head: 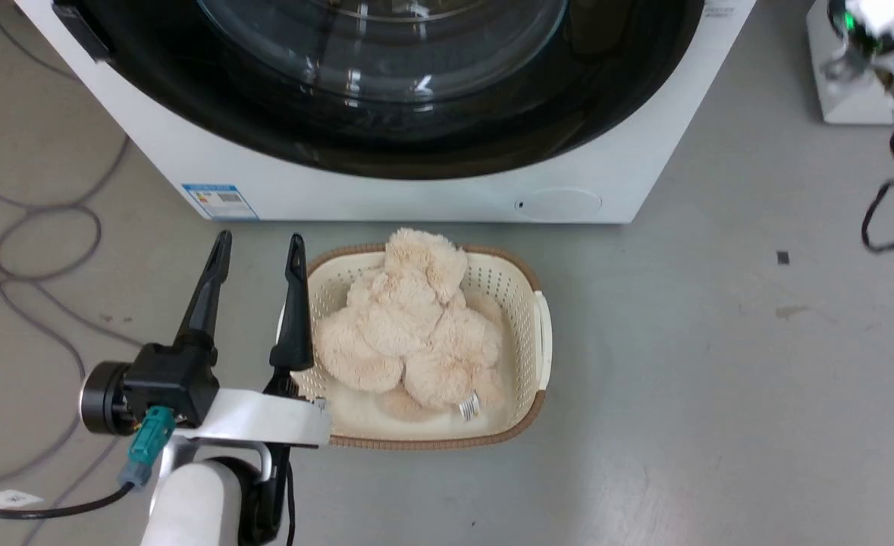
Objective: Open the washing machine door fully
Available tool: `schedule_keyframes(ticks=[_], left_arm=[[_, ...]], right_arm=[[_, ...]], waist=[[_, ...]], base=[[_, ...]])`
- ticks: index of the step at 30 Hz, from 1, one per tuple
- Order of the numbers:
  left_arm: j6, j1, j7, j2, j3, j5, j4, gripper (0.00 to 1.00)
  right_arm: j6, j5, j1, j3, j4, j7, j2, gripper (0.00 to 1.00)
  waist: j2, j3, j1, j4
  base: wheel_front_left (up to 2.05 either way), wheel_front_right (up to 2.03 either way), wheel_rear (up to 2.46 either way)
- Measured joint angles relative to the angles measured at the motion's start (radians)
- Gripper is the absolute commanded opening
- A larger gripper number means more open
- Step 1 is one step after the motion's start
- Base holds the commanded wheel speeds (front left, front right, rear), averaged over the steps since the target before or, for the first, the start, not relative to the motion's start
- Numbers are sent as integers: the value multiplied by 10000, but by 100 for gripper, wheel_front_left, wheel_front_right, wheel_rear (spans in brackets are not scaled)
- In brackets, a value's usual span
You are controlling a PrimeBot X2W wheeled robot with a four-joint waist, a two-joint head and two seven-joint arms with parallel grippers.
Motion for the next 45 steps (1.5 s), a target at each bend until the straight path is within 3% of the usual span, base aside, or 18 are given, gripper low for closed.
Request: schedule_keyframes(ticks=[17, 27, 35, 45], left_arm=[[69, -598, -347, 2, -125, -182, -155, 100], [155, -930, -545, 2, -209, -410, -161, 100], [278, -935, -704, 0, -316, -458, -178, 100], [274, -896, -706, 0, -313, -453, 12, 100]], right_arm=[[-2, 564, -3400, 1848, 2278, 1808, 186, 0], [-4, 1333, -4848, 2594, 3407, 3498, 40, 0], [-2, 2153, -5275, 3154, 3946, 5244, 94, 0], [-2, 2330, -4692, 3294, 3676, 6182, 79, 0]], waist=[[0, 1172, 0, 38], [0, 1579, 0, 116], [0, 1616, 0, 149], [0, 1090, 0, 148]], base=[[0, 0, 0], [0, 0, 0], [0, 0, 0], [0, 0, 0]])
